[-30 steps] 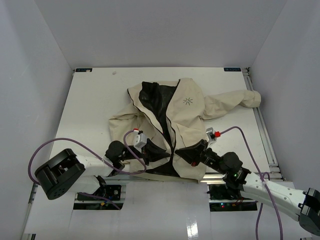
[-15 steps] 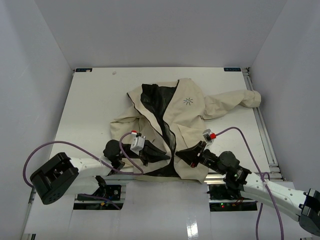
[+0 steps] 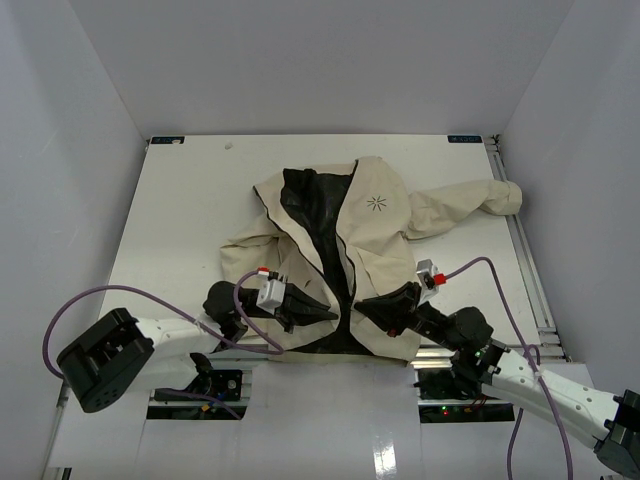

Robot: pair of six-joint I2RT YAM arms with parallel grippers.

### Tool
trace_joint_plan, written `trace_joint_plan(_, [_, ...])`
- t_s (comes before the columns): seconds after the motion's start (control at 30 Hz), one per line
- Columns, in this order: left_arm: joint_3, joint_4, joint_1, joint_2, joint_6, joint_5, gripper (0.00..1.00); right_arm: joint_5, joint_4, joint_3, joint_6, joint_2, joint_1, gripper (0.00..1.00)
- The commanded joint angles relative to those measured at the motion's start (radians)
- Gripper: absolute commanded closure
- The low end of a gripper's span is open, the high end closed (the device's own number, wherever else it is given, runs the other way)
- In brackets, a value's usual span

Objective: Zip up the jacket

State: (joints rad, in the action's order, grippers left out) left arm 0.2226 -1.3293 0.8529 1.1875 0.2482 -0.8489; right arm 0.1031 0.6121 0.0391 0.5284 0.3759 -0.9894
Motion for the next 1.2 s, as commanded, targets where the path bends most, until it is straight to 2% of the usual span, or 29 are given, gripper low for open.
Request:
trace_joint_plan(0.0, [0.028,-0.117,-0.003,0.040,-0.005,-0.088,1.00,0.088,0.128,0.012,-0.035,0.014,0.000,0.92])
trace_joint_plan(0.37, [0.032,-0.085,-0.006,0.030,-0.015,-0.170,1.00,0.185,-0.001,0.079,-0.080,0.014,0.000,0.92])
trace_joint_plan(0.57, [0.029,-0.083,-0.011,0.018,-0.015,-0.199,1.00,0.248,-0.002,0.093,-0.068,0.031,0.000,0.92])
trace_joint_plan(1.17, [0.044,-0.071,-0.014,0.034,-0.019,-0.207,1.00,0.309,0.053,0.049,-0.023,0.018,0.000,0.92])
